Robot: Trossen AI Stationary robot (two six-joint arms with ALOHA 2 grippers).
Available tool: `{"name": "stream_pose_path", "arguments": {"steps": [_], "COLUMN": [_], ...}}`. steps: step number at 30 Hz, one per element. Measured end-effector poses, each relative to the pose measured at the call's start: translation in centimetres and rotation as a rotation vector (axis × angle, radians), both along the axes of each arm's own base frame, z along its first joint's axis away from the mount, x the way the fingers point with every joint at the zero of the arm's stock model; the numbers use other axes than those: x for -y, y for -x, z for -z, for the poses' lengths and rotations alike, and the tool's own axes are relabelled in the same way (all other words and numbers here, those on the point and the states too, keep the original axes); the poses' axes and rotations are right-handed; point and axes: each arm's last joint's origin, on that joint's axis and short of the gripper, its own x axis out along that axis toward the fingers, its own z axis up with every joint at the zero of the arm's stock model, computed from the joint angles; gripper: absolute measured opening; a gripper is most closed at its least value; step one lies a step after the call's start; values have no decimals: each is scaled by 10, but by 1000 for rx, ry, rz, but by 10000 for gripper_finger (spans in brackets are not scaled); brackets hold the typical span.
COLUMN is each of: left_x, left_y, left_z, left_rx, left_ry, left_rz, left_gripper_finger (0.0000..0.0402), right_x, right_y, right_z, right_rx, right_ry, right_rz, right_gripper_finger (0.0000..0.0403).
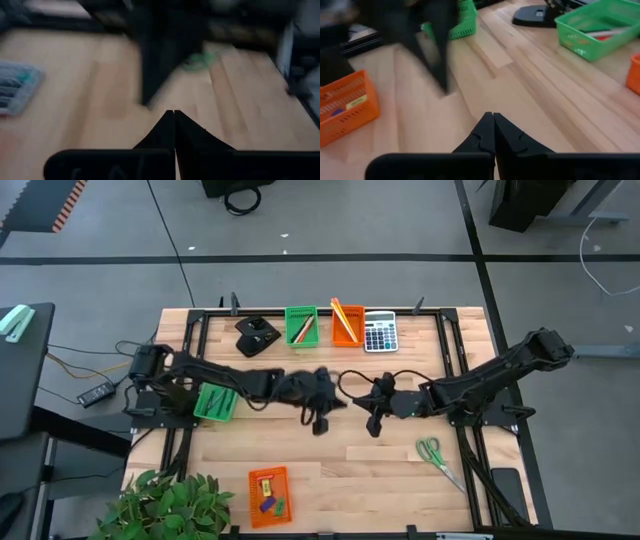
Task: Sort crayons/erasers/pens/pencils in bins
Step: Return to Home Position
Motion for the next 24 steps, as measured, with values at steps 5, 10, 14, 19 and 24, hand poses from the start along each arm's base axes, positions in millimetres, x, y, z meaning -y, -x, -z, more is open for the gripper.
{"name": "stream_pose_path", "arguments": {"steps": [5, 10, 14, 19, 24], "left_x": [-13, -19, -30, -44, -56], "left_y": [6, 12, 13, 15, 21], "left_z": [-24, -27, -26, -24, -27], "left_rx": [88, 52, 40, 7, -19], "left_ry": [10, -17, -4, 21, 8], "left_rz": [-9, 11, 23, 51, 32], "left_gripper_finger": [4, 4, 3, 3, 3], "right_x": [0, 5, 13, 27, 41], "right_y": [-2, 16, 37, 59, 73], "right_z": [-16, -27, -31, -25, -17], "right_rx": [-16, -16, 25, 89, 163], "right_ry": [22, 42, 59, 56, 43], "right_rz": [-82, -97, -106, -83, -98], "right_gripper_finger": [3, 2, 3, 4, 4]}}
